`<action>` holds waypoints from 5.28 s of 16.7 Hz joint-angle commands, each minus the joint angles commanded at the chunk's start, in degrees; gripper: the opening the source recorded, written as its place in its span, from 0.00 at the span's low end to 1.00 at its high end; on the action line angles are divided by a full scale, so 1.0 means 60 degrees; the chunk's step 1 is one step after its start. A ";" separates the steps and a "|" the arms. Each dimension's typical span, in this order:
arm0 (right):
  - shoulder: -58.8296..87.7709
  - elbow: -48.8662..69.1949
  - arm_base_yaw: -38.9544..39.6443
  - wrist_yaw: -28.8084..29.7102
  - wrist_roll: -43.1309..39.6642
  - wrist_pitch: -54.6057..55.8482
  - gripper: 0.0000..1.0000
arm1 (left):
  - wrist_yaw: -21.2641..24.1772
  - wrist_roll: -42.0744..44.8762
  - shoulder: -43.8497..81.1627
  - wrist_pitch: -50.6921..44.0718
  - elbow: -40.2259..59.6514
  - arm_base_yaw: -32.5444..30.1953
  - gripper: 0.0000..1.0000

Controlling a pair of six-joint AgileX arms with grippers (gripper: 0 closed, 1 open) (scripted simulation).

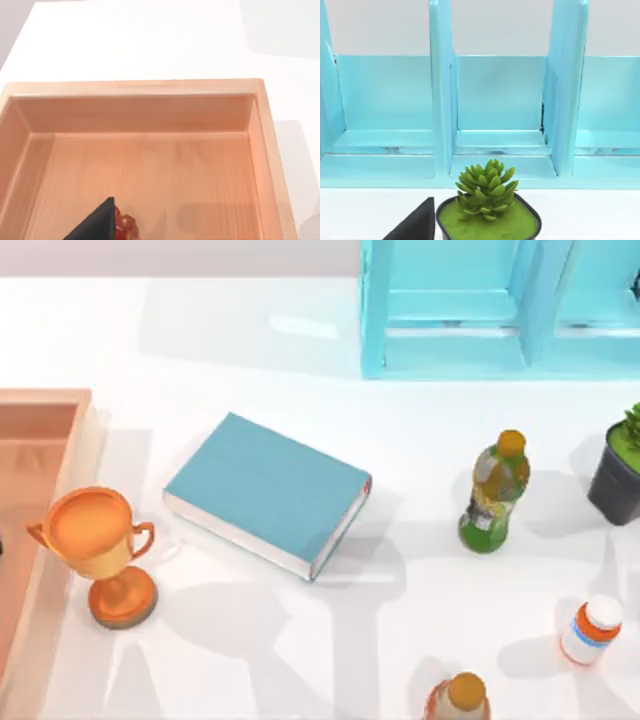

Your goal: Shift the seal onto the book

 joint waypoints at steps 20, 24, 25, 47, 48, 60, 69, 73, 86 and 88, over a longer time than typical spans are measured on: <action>0.0000 0.0000 0.0000 0.0000 0.0000 0.0000 1.00 | -0.0111 0.1996 1.2447 -0.8176 0.9968 0.1811 1.00; 0.0000 0.0000 0.0000 0.0000 0.0000 0.0000 1.00 | -0.0110 0.1985 1.2428 -0.8134 0.9926 0.1763 1.00; 0.0000 0.0000 0.0000 0.0000 0.0000 0.0000 1.00 | -0.0110 0.1980 1.2460 -0.8029 0.9847 0.1771 1.00; 0.0000 0.0000 0.0000 0.0000 0.0000 0.0000 1.00 | -0.0106 0.2033 1.3457 -0.4604 0.7406 0.1833 0.55; 0.0000 0.0000 0.0000 0.0000 0.0000 0.0000 1.00 | -0.0106 0.2033 1.3457 -0.4604 0.7406 0.1833 0.47; 0.0000 0.0000 0.0000 0.0000 0.0000 0.0000 1.00 | -0.0106 0.2033 1.3457 -0.4604 0.7406 0.1833 0.00; 0.0000 0.0000 0.0000 0.0000 0.0000 0.0000 1.00 | -0.0518 0.1075 1.3272 -0.5962 0.8510 0.1233 0.00; 0.0000 0.0000 0.0000 0.0000 0.0000 0.0000 1.00 | -0.0543 -0.0031 1.2860 -0.7496 0.9880 -0.0039 0.00; 0.0000 0.0000 0.0000 0.0000 0.0000 0.0000 1.00 | -0.0139 -0.2137 1.2055 -0.9922 1.1300 -0.2322 0.00; 0.0000 0.0000 0.0000 0.0000 0.0000 0.0000 1.00 | -0.0142 -0.2273 1.2204 -0.9861 1.1438 -0.2454 0.00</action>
